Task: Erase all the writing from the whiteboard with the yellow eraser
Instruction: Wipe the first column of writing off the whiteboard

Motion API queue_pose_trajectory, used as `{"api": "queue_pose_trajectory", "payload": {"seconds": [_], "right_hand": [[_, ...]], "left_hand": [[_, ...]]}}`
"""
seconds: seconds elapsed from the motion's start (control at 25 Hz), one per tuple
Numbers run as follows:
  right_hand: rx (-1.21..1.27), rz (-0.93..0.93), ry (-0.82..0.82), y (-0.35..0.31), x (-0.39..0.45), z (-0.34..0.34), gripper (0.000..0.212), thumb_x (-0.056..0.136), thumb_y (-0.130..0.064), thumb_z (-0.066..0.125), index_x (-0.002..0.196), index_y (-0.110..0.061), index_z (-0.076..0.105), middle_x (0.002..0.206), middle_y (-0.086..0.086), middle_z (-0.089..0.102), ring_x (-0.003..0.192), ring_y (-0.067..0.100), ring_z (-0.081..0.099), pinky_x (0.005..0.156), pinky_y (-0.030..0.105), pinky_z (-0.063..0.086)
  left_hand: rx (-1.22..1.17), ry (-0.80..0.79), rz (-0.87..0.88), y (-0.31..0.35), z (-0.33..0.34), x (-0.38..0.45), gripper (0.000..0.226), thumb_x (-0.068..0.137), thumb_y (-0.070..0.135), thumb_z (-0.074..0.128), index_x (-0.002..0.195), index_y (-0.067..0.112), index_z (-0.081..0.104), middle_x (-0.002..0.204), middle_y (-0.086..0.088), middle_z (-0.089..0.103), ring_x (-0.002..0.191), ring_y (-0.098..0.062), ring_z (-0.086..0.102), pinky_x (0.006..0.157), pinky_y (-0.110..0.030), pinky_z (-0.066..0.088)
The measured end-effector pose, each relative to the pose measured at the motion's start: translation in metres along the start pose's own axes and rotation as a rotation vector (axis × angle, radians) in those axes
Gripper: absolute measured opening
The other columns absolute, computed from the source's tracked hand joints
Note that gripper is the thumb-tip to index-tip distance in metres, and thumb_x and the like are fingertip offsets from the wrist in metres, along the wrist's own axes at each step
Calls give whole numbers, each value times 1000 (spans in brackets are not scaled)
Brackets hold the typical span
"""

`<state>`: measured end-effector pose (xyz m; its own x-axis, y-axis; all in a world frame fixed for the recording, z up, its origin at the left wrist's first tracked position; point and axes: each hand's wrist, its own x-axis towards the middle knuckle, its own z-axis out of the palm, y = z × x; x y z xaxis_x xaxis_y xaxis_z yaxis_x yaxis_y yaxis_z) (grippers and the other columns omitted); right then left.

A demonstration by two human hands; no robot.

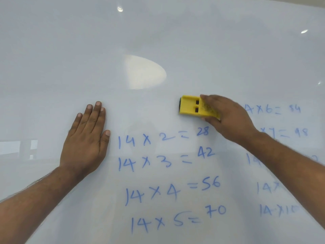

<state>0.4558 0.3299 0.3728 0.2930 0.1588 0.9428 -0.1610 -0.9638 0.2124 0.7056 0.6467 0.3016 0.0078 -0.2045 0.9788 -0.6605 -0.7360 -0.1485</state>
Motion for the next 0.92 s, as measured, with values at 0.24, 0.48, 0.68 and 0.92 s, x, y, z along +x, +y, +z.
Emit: {"api": "queue_pose_trajectory", "payload": {"seconds": [0.24, 0.48, 0.68, 0.92], "right_hand": [[20, -34, -14, -13, -13, 9, 63, 83, -22, 72, 140, -18, 48, 133, 5, 56, 121, 27, 52, 100, 37, 41], [-61, -197, -83, 6, -51, -1, 57, 84, -25, 70, 137, -16, 51, 128, 2, 60, 115, 25, 57, 91, 35, 47], [-22, 24, 40, 11, -25, 3, 62, 85, -25, 71, 142, -22, 46, 132, 1, 57, 117, 23, 53, 90, 32, 44], [-9, -83, 25, -19, -22, 19, 63, 84, -31, 71, 140, -15, 48, 122, 8, 60, 105, 29, 57, 87, 37, 45]], "left_hand": [[-4, 5, -3, 2, 1, -5, 64, 106, 37, 22, 162, 8, 13, 171, -4, 10, 159, -19, 6, 129, -35, 1], [0, -9, -13, 1, 0, -9, 65, 105, 39, 21, 162, 9, 12, 172, -3, 9, 159, -18, 5, 129, -35, 1], [6, -17, -15, 2, 1, -14, 65, 105, 39, 21, 162, 9, 11, 172, -3, 8, 159, -18, 4, 129, -35, 1], [5, -21, -14, 1, 2, -15, 65, 105, 40, 20, 162, 10, 10, 172, -3, 8, 159, -18, 3, 129, -35, 1]]}}
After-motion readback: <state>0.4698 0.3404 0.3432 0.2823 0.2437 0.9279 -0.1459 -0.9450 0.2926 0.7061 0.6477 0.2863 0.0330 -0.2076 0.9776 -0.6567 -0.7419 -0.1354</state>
